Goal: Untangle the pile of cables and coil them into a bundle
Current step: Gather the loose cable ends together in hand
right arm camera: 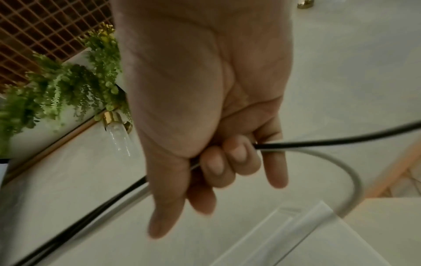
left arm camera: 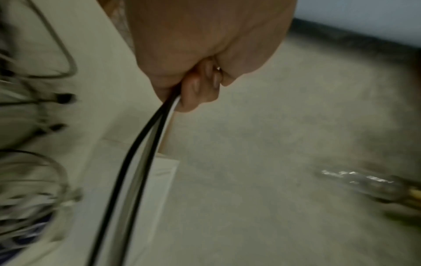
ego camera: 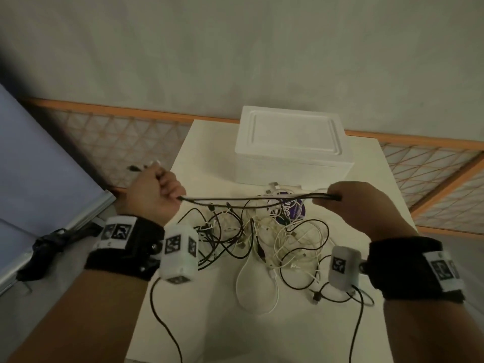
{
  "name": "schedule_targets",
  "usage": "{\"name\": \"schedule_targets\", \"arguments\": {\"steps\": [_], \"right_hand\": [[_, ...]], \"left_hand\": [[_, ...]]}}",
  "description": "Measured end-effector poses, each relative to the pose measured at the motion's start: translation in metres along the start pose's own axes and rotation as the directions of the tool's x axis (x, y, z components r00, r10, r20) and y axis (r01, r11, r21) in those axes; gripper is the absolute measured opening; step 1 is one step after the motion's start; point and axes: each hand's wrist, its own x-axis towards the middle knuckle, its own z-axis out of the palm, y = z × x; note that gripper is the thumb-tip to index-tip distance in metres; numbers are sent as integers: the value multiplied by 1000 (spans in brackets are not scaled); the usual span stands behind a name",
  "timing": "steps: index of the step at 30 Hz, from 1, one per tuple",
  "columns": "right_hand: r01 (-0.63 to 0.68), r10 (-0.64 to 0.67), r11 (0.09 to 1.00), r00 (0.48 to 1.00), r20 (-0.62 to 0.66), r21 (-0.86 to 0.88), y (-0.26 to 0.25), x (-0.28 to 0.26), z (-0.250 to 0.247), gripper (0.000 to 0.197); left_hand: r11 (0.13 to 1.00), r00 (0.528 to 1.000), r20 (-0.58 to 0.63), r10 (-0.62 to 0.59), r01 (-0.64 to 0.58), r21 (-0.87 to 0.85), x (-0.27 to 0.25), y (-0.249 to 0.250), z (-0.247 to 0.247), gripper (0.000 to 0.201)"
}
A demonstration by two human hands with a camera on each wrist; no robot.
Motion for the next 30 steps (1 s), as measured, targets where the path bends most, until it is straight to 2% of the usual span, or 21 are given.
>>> {"name": "schedule_targets", "arguments": {"steps": [3, 5, 7, 9, 11, 12, 13, 14, 15, 16, 17, 18, 20, 23, 25, 27, 30], "right_hand": [[4, -7, 1000, 988, -157, -15, 0, -20, -14, 33], [45, -64, 996, 960, -274, -74, 3, -38, -31, 34], [53, -77, 994, 962, -263, -99, 21, -55, -40, 42], [14, -33, 994, 984, -174, -113, 47, -65, -35, 45], [-88, 89, 987, 996, 0, -133, 67, -62, -16, 38], [-142, 163, 980, 975, 153, -138, 65, -60, -7, 30], [-172, 203, 978, 922, 330, -122, 60, -59, 5, 32], [-173, 211, 977, 862, 461, -123, 53, -57, 16, 49], [-139, 162, 987, 857, 489, -82, 43, -51, 27, 65], [-90, 90, 996, 904, 417, -19, 27, -46, 37, 67], [-13, -9, 997, 956, 294, 70, 5, -41, 47, 57], [76, -102, 988, 975, 199, 133, -22, -37, 54, 45], [265, -288, 953, 943, 166, 149, -78, -30, 81, 35], [550, -517, 834, 807, 284, -43, -138, -21, 125, 28], [602, -513, 773, 779, 361, -200, -147, -13, 144, 21], [560, -450, 794, 803, 390, -238, -145, -7, 152, 21], [463, -405, 874, 861, 307, -144, -141, 3, 143, 20]], "left_hand": [[998, 996, -54, -66, 66, -2, -2, -39, -18, 39], [992, 992, -47, -121, 120, -22, -9, -60, -21, 38], [988, 988, -20, -154, 154, -12, -16, -76, -18, 38], [985, 985, -7, -173, 174, 21, -22, -95, -14, 39], [981, 981, -46, -187, 189, 53, -24, -116, -20, 38], [978, 977, -87, -195, 200, 58, -25, -125, -27, 38], [976, 970, -137, -203, 212, 58, -25, -134, -36, 37], [972, 959, -185, -213, 227, 58, -25, -142, -45, 35], [968, 948, -226, -225, 244, 60, -26, -148, -54, 34], [962, 937, -257, -237, 263, 72, -26, -152, -62, 32], [956, 928, -282, -242, 278, 97, -26, -156, -68, 31], [948, 923, -303, -238, 289, 134, -26, -158, -71, 30], [931, 915, -333, -225, 303, 203, -24, -159, -77, 28], [919, 906, -332, -264, 340, 197, -20, -153, -82, 23], [914, 902, -316, -295, 363, 183, -17, -146, -85, 19], [909, 900, -312, -304, 373, 189, -12, -139, -84, 15], [898, 902, -297, -314, 384, 216, 1, -132, -78, 11]]}}
